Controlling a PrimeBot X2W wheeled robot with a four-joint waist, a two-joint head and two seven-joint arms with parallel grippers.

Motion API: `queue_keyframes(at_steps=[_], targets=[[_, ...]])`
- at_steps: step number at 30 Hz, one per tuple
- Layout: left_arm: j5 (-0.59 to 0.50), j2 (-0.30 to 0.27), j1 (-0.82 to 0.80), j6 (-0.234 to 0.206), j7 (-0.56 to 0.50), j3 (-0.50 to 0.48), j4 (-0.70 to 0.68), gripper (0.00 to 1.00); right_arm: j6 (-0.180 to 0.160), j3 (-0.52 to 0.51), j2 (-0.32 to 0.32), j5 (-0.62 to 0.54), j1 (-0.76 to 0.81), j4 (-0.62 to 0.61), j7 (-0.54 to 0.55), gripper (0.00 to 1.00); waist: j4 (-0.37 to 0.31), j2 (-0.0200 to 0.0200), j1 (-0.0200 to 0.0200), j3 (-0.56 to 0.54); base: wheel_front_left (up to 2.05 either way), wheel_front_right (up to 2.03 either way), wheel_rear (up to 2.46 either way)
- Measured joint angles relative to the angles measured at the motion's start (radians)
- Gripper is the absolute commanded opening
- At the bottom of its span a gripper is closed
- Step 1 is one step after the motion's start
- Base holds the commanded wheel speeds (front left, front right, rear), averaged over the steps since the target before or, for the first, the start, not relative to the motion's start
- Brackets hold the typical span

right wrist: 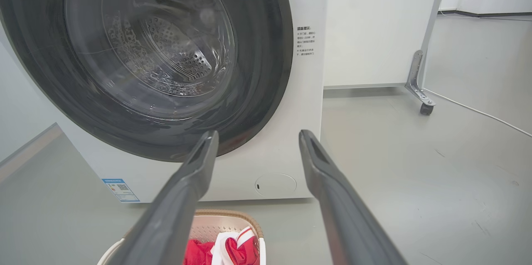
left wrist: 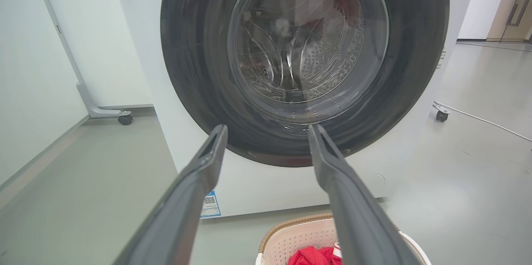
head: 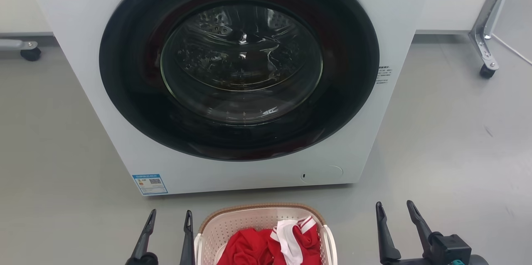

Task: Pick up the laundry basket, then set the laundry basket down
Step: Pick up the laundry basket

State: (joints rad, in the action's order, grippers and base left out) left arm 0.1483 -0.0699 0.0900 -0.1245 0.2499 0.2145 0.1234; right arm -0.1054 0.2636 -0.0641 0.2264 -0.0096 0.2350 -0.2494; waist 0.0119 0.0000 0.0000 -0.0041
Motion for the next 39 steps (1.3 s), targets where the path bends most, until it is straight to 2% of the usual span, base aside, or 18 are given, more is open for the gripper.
queue_keyframes(at_steps=[9, 15, 30, 39], targets=[[0.011, 0.002, -0.017, 0.020, 0.000, 0.018, 0.005, 1.00, 0.010, -0.010, 0.001, -0.016, -0.005, -0.011, 0.000, 1.00, -0.001, 0.0000, 0.0000, 0.063, 0.00, 0.00, 0.00], [0.019, 0.007, -0.079, 0.029, 0.000, 0.030, 0.042, 1.00, 0.022, -0.024, -0.005, -0.026, -0.067, -0.010, 0.000, 1.00, 0.003, 0.0001, 0.0001, 0.134, 0.00, 0.00, 0.00], [0.046, 0.018, -0.291, 0.037, 0.003, 0.041, 0.242, 1.00, 0.036, -0.053, -0.021, -0.034, -0.213, 0.079, 0.000, 1.00, 0.032, 0.0002, 0.0002, 0.346, 0.00, 0.00, 0.00], [0.114, 0.027, -0.403, 0.035, 0.003, 0.065, 0.375, 1.00, 0.044, -0.060, -0.022, -0.037, -0.308, 0.166, 0.000, 1.00, 0.063, 0.0002, 0.0003, 0.479, 0.00, 0.00, 0.00]])
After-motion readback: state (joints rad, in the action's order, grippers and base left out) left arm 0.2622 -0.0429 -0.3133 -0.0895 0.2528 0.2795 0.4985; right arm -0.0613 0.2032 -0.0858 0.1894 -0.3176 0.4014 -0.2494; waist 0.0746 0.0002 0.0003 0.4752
